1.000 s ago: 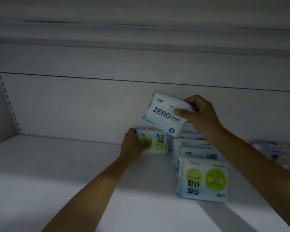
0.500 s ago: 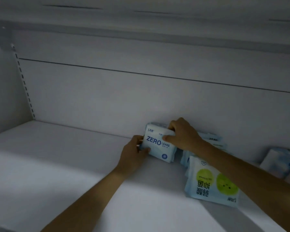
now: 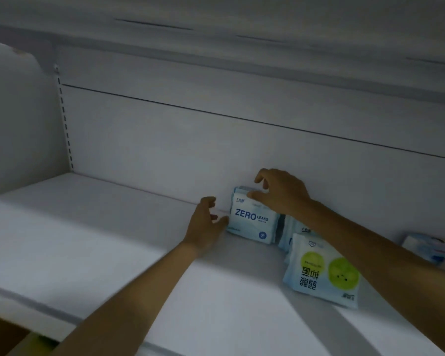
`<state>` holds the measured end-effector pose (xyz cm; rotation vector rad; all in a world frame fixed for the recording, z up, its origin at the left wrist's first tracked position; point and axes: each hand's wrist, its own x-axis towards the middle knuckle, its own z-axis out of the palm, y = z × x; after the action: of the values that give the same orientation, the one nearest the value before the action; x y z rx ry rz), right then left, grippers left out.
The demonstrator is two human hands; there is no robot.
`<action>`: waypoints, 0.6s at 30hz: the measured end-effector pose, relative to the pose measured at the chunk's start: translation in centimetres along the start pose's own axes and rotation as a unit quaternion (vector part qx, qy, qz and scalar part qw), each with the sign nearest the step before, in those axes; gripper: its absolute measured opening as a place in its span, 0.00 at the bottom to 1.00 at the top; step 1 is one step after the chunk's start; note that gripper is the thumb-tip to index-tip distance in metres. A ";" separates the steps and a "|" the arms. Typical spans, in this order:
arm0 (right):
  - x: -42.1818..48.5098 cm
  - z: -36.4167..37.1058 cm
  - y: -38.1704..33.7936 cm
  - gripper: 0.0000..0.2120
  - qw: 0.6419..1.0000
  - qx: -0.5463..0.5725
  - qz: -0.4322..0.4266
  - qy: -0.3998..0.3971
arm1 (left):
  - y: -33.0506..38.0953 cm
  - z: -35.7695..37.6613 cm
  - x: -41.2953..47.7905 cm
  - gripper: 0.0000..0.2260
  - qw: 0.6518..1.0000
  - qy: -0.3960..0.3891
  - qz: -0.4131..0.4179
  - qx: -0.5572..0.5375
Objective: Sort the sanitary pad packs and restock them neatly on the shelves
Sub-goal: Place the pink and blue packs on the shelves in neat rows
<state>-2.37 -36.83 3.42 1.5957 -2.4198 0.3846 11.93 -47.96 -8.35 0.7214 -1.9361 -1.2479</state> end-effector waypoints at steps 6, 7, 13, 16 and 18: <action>0.0 -0.1 -8.1 0.26 0.989 0.069 -0.127 -0.004 | 2.7 -8.5 -3.3 0.27 0.965 0.093 0.116 0.214; 0.1 0.2 -9.9 0.27 0.986 0.076 -0.149 -0.009 | 3.0 -10.5 -4.4 0.27 0.953 0.117 0.137 0.242; -1.2 2.7 -24.9 0.33 0.951 0.099 -0.285 -0.061 | 1.1 -23.4 -16.4 0.31 0.876 0.210 0.074 0.429; -4.9 4.7 -33.8 0.36 0.919 0.081 -0.378 -0.083 | -0.4 -29.2 -24.4 0.32 0.819 0.217 -0.016 0.530; -8.3 6.2 -38.9 0.36 0.893 0.059 -0.437 -0.091 | -1.3 -32.0 -29.5 0.33 0.795 0.219 -0.088 0.559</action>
<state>36.39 -46.40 -1.28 2.6299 -1.5244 0.2083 55.15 -42.74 -8.42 1.6144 -2.0806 0.1766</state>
